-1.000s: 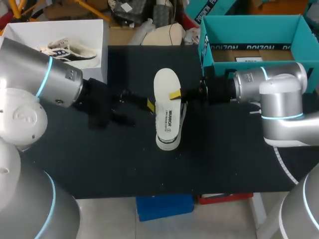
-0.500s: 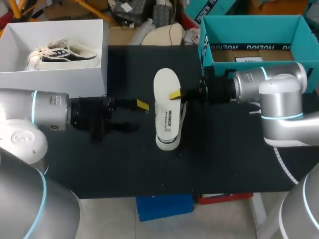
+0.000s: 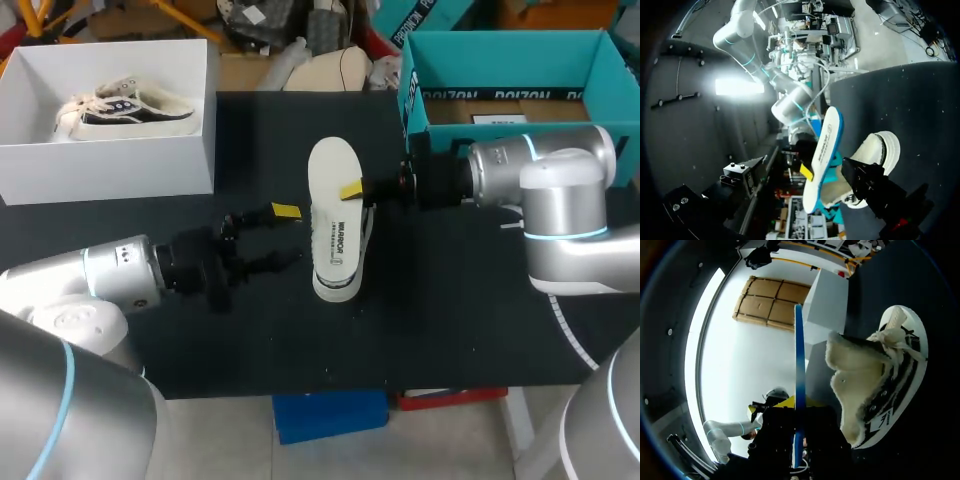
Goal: Take the shoe out of the shoebox, open the shoe tongue, remove and reinsert the insole, then place the shoe into the shoebox
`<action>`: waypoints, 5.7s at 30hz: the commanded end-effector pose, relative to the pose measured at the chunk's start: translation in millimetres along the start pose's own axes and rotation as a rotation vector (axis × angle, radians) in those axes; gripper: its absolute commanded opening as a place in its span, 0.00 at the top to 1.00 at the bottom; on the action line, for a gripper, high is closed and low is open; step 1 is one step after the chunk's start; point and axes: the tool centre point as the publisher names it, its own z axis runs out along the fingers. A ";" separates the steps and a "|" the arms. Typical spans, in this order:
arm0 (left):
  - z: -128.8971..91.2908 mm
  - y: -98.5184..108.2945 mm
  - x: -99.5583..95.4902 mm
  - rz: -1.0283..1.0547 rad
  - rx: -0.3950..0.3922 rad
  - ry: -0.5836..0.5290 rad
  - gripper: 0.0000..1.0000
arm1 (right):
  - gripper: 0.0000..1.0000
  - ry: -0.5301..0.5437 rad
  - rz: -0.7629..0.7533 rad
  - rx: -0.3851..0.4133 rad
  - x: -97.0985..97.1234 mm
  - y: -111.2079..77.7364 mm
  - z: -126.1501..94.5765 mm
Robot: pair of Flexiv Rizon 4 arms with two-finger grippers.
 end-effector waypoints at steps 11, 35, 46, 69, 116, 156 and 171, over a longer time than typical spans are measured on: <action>30.4 28.3 15.3 0.046 0.106 -0.068 0.00 | 1.00 -0.002 0.000 0.000 0.1 0.0 0.8; 69.8 29.7 31.2 0.084 0.347 -0.053 0.69 | 1.00 -0.002 0.000 0.000 0.1 0.0 0.8; 78.8 24.5 34.5 0.082 0.351 -0.059 0.71 | 1.00 -0.002 0.000 0.000 0.1 0.0 0.8; 26.2 -3.0 20.1 -0.065 0.202 0.204 1.00 | 0.00 -0.323 -0.120 -0.050 28.6 0.5 -33.6; -23.2 -69.3 3.2 -0.462 0.533 0.391 1.00 | 0.00 -0.809 -0.325 0.021 49.6 -99.5 -70.8; 51.6 -35.6 87.3 -0.449 0.886 0.854 1.00 | 0.00 -0.809 -0.325 0.021 49.6 -99.5 -70.8; 82.8 10.2 109.4 -0.372 0.813 0.894 1.00 | 0.00 -0.809 -0.325 0.021 49.6 -99.5 -70.8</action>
